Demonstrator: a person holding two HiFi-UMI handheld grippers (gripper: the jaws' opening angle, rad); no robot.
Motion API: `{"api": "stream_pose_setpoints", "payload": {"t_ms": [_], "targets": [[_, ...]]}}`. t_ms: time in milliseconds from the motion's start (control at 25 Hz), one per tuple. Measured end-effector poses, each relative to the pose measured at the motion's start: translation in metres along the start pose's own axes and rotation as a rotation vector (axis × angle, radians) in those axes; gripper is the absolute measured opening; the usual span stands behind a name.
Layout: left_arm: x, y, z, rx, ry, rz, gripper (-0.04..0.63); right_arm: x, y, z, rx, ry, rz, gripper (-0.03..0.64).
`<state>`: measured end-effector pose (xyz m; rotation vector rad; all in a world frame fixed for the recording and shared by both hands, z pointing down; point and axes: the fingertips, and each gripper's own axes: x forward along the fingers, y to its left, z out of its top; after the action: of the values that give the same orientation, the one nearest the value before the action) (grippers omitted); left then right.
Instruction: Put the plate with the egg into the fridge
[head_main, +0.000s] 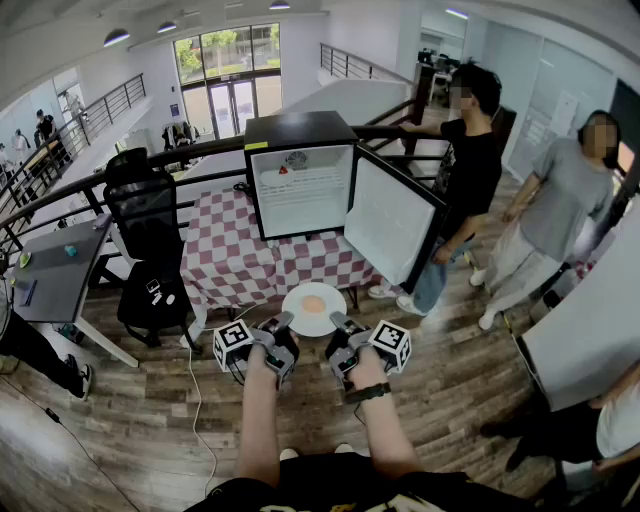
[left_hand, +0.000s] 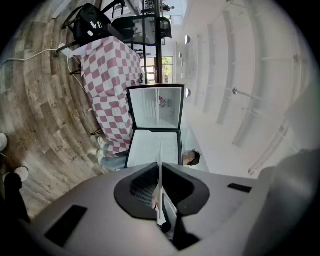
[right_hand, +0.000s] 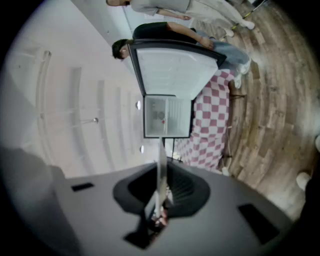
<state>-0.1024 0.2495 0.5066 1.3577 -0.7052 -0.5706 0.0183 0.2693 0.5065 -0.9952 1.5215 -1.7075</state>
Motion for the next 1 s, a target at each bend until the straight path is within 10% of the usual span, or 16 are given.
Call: {"api": "stream_pose_setpoints", "payload": {"t_ms": [1000], "targets": [[0.038,0.014,0.005,0.062,-0.08,0.017,0.035,0.034,-0.022,0.043,-0.118,0.085,0.054,0.041]]}}
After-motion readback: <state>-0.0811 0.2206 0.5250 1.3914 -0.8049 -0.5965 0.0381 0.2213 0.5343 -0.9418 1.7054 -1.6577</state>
